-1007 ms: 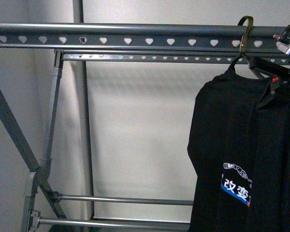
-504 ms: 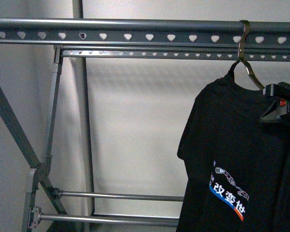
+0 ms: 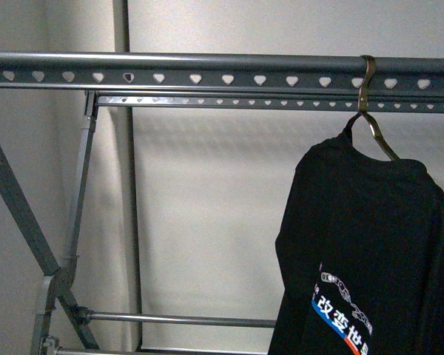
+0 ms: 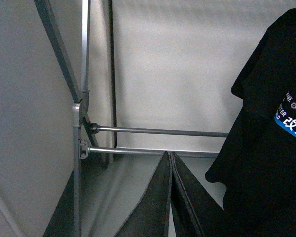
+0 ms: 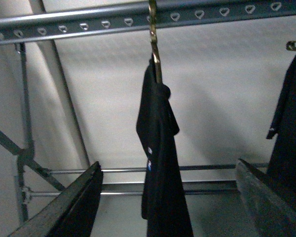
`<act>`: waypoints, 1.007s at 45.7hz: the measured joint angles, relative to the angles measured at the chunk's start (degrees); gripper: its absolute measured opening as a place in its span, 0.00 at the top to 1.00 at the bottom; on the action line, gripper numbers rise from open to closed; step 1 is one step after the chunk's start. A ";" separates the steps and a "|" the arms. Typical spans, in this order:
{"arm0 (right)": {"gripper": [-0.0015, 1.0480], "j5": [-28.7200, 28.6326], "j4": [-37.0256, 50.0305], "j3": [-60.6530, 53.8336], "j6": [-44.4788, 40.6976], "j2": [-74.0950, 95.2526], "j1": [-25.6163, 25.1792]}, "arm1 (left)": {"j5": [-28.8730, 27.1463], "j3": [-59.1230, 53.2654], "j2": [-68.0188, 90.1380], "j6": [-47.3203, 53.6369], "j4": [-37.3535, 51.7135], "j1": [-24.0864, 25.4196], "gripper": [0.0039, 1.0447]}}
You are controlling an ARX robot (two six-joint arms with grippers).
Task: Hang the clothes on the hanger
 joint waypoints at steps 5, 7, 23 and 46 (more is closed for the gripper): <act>0.45 -1.40 0.13 -7.96 -1.86 -3.61 -1.31 | 0.04 0.02 -4.72 0.00 -6.27 0.00 0.97; 0.52 -2.91 0.11 -9.11 -2.23 -4.11 -2.51 | 0.07 0.02 -7.65 0.00 -9.60 0.00 0.97; 0.98 -17.22 -0.09 -12.74 -3.08 -9.25 -17.92 | -0.02 0.02 -10.38 0.00 -10.73 0.00 0.97; 0.98 -17.79 0.28 -16.74 -3.08 -12.61 -18.16 | 0.00 0.02 -10.38 0.02 -10.82 0.00 0.97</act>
